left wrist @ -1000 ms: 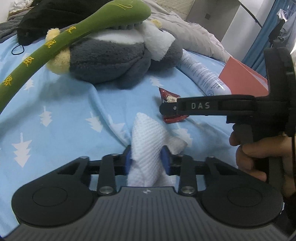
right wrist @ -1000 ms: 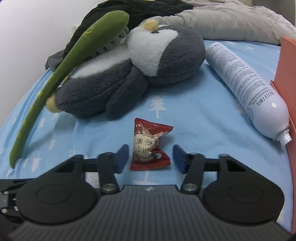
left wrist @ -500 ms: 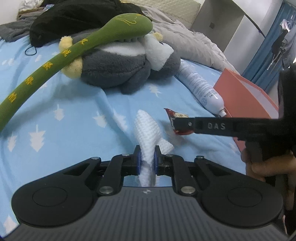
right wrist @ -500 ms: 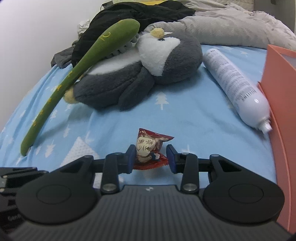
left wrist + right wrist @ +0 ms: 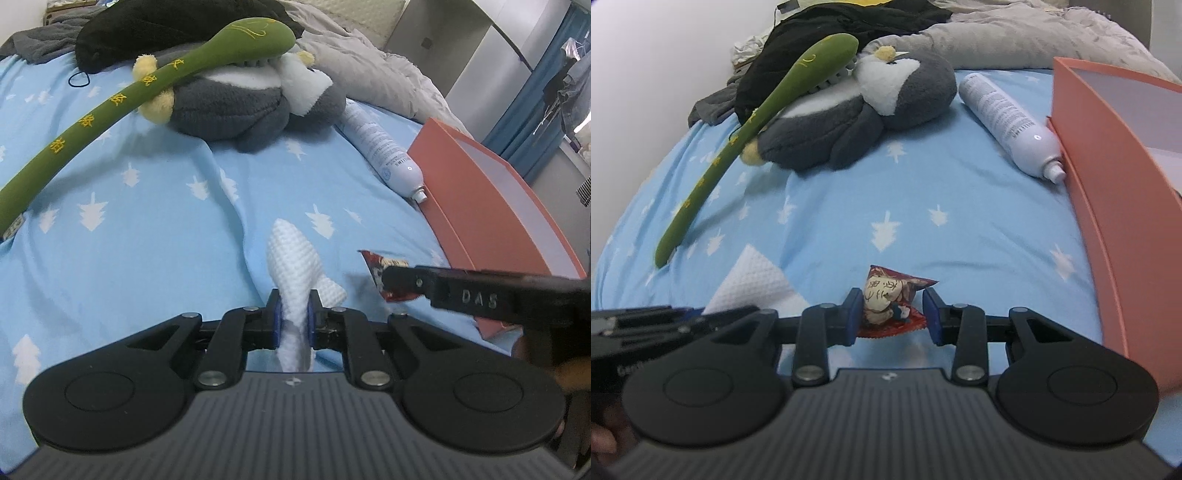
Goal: Organize soft objects
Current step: 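Carry the wipe with the left gripper while the right carries the candy packet over the box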
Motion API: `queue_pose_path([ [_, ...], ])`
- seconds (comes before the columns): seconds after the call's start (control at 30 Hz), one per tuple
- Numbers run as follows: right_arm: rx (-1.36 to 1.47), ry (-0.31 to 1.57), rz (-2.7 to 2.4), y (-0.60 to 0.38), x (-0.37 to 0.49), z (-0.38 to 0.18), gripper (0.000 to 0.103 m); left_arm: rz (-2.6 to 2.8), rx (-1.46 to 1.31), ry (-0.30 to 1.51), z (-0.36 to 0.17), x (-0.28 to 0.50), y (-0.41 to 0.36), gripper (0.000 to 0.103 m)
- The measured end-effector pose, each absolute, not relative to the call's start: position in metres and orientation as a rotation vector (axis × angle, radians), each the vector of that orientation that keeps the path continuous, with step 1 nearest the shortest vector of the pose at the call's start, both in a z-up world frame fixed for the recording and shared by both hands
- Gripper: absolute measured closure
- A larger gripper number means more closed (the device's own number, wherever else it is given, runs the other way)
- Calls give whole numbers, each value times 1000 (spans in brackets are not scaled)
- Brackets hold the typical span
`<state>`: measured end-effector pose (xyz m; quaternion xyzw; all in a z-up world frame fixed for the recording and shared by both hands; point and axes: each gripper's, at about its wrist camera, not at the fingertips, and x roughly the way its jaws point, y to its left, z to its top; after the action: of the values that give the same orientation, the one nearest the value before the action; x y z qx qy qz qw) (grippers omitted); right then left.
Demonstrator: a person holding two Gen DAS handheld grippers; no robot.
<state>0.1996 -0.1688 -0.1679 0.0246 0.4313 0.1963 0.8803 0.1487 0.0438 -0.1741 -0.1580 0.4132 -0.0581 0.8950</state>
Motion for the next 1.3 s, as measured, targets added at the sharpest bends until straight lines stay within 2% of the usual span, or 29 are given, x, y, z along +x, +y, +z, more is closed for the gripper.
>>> queue_pose_path([
  [0.4,72,814,376,-185,162,-124,64,-160,-347,821,-131,138,27,87],
  [0.93,109,497,264,-245,156,-11,65,-309,-307,595,-5,175,-28,87],
  [1.17,136,418,173,-291,166,16,65,-382,-273,597,23,210,-69,87],
  [1.3,149,444,154,-317,179,22,65,-444,-255,631,33,236,-99,87],
])
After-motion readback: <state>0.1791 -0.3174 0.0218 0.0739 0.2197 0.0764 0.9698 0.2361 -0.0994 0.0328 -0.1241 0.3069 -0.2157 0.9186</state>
